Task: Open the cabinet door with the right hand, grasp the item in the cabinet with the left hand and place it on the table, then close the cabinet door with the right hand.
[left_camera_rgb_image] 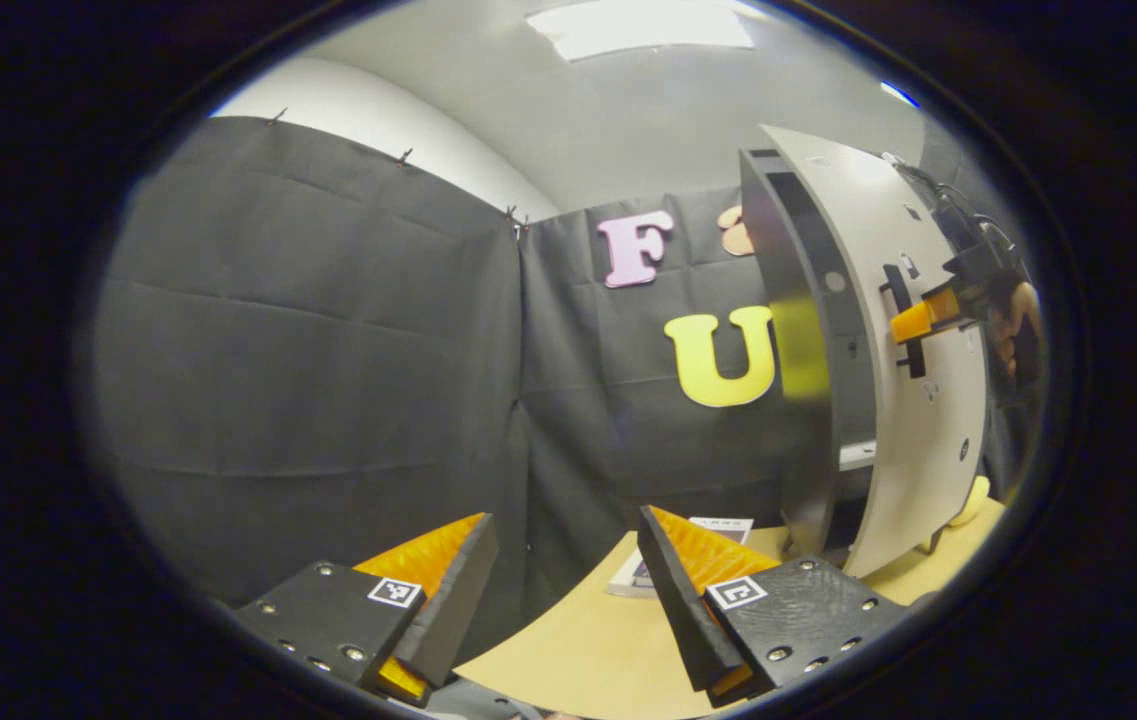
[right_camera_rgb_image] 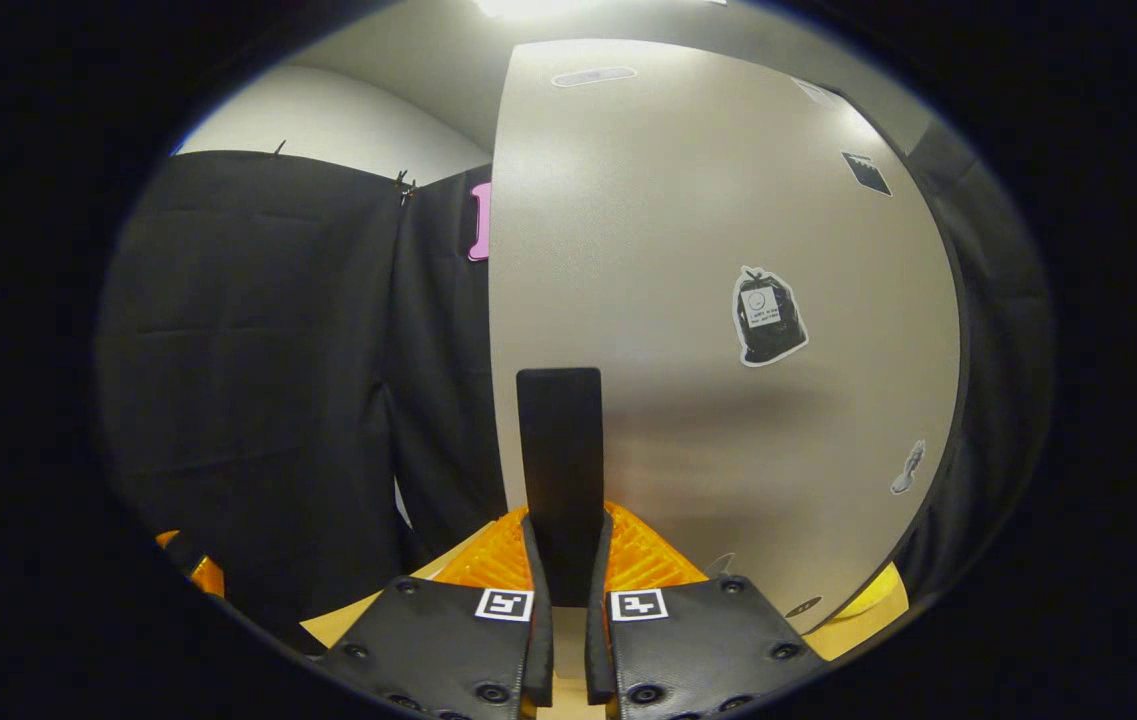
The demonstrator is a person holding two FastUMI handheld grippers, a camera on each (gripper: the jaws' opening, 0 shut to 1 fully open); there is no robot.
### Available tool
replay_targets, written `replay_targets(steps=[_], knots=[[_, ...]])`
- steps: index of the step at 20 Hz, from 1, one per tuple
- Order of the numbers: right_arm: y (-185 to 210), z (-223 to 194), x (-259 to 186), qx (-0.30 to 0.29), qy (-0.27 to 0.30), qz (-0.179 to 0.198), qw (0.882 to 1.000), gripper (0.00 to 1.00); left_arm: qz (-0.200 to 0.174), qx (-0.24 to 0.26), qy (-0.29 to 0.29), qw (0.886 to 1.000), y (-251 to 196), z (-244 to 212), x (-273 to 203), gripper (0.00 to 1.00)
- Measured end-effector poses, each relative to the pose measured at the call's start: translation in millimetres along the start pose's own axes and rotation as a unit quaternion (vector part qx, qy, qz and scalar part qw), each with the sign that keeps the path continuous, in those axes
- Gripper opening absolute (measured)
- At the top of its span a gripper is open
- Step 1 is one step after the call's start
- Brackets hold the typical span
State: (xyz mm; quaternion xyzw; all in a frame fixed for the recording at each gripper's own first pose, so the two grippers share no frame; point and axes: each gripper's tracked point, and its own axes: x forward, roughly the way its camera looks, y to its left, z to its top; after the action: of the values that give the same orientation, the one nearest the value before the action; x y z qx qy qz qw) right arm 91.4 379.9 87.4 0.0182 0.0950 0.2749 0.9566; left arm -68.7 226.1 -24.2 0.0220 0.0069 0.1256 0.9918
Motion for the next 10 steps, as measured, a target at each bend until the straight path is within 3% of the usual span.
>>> replay_targets(steps=[6, 10], knots=[[-3, 2, -23, -0.002, 0.014, 0.045, 0.999, 0.14, -0.037, 0.001, -0.009, 0.999, -52, 13, -3, 0.86], [-15, -4, -15, 0.001, 0.02, 0.069, 0.997, 0.14, -0.059, 0.0, -0.011, 0.998, -87, 19, -4, 0.86]])
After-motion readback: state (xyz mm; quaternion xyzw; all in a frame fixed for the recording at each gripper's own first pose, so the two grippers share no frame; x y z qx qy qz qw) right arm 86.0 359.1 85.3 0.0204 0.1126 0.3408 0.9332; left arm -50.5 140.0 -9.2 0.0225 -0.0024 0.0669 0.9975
